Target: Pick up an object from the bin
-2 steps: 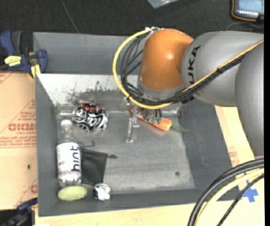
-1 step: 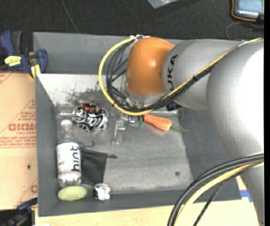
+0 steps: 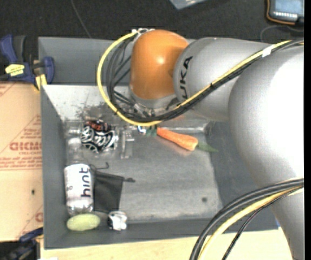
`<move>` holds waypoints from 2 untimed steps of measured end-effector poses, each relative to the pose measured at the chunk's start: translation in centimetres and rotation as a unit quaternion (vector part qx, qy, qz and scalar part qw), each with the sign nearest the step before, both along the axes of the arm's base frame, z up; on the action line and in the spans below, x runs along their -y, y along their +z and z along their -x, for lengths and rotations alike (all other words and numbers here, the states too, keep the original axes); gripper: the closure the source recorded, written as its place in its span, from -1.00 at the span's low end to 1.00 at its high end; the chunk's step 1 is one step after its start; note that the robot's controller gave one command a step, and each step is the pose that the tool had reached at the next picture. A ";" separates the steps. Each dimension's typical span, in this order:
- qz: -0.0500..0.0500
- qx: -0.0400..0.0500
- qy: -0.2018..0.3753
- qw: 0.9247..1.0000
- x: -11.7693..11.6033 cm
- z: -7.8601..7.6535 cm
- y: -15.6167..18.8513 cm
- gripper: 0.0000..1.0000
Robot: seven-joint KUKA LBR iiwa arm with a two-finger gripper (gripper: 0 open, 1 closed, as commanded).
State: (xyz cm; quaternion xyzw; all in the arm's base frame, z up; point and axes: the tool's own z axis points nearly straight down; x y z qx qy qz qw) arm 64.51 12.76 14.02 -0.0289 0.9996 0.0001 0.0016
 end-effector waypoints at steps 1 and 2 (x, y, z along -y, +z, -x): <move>-0.002 0.003 -0.039 0.999 -0.9 -0.5 0.8 -1.00; -0.002 0.004 -0.063 0.998 -2.2 -0.6 -6.3 -1.00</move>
Offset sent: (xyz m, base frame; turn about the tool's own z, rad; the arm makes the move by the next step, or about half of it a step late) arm 0.0032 0.0246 -0.0702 0.1315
